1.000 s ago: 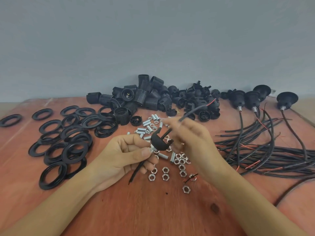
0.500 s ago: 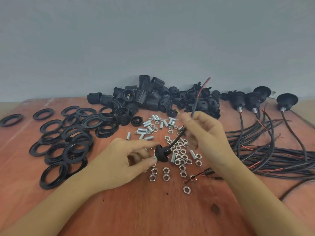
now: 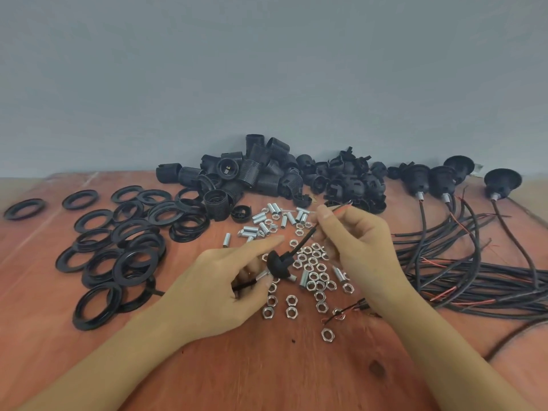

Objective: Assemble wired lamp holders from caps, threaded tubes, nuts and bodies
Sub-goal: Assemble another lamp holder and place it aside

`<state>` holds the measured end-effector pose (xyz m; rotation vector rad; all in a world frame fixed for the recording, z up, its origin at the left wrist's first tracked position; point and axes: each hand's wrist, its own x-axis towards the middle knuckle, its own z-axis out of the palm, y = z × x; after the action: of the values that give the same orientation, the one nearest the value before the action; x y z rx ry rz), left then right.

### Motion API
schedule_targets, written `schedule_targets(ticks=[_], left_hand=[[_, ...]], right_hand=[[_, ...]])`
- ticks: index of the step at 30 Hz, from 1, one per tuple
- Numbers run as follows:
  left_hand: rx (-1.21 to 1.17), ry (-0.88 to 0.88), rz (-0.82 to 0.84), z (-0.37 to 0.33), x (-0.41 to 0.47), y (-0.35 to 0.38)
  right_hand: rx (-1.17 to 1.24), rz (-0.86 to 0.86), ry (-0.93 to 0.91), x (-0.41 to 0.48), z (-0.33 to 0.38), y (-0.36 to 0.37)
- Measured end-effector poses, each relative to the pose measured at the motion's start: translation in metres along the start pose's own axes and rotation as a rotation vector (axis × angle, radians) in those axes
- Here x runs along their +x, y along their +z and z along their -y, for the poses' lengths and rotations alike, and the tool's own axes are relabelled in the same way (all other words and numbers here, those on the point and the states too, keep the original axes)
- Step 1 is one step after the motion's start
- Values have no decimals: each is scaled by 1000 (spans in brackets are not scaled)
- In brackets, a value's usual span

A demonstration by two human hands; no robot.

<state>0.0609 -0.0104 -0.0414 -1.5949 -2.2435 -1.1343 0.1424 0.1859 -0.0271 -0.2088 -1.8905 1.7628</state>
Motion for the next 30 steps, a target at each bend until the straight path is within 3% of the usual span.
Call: schedule_targets(ticks=[9, 16, 20, 30], left_hand=[[-150, -95, -3, -3, -1, 6], [-153, -197, -76, -4, 2, 16], [-268, -259, -81, -4, 1, 18], [-476, -404, -123, -8, 3, 19]], right_hand=[[-79, 286, 8, -8, -12, 11], [-46, 210, -14, -10, -10, 16], [28, 142, -39, -11, -5, 20], [-55, 103, -115, -15, -7, 26]])
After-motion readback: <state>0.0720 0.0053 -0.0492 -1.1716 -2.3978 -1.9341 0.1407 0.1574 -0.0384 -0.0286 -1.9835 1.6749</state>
